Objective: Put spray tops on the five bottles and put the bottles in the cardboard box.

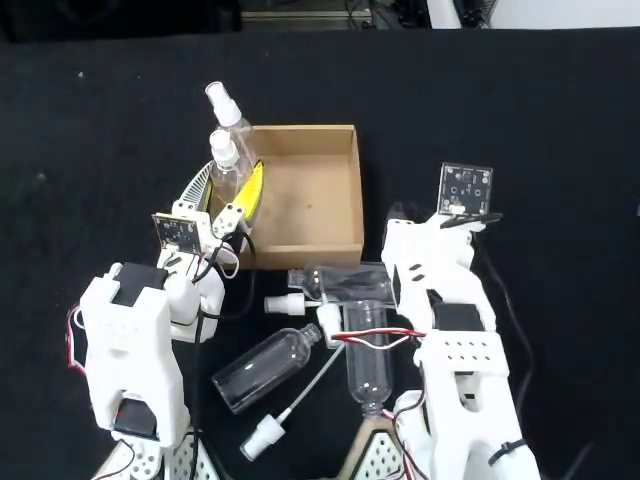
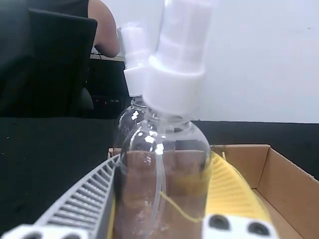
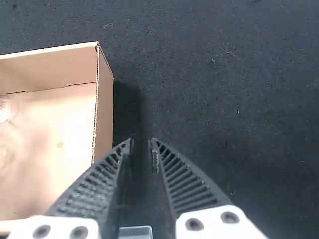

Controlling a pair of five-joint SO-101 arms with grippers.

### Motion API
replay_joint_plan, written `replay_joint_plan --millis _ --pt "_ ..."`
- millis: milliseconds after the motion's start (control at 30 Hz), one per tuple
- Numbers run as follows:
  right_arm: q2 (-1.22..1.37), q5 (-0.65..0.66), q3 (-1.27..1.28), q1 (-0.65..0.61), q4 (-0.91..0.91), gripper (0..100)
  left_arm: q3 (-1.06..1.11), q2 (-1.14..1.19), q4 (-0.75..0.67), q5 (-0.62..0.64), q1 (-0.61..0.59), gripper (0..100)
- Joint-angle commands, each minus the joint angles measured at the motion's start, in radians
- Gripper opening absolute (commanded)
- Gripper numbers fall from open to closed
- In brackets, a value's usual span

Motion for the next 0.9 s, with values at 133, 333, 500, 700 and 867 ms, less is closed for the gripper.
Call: replay_joint_plan --millis 133,333,500,700,867 --pt "-0.016 0.002 -0.008 -0.012 0.002 3.2 -0.035 -0.017 0.095 0.008 -0.004 30" --pt "-0.016 0.002 -0.008 -0.012 0.002 3.2 -0.036 -0.017 0.095 0.008 -0.004 30" --pt "-0.016 0.002 -0.008 -0.012 0.002 3.2 -0.031 -0.017 0.095 0.008 -0.004 30" --pt "-0.016 0.002 -0.007 -0.017 0.002 3.2 -0.022 -0.018 -0.020 0.000 -0.005 30" --pt "-0.016 0.002 -0.007 -0.017 0.002 3.1 0.012 -0.087 -0.005 0.000 -0.002 30"
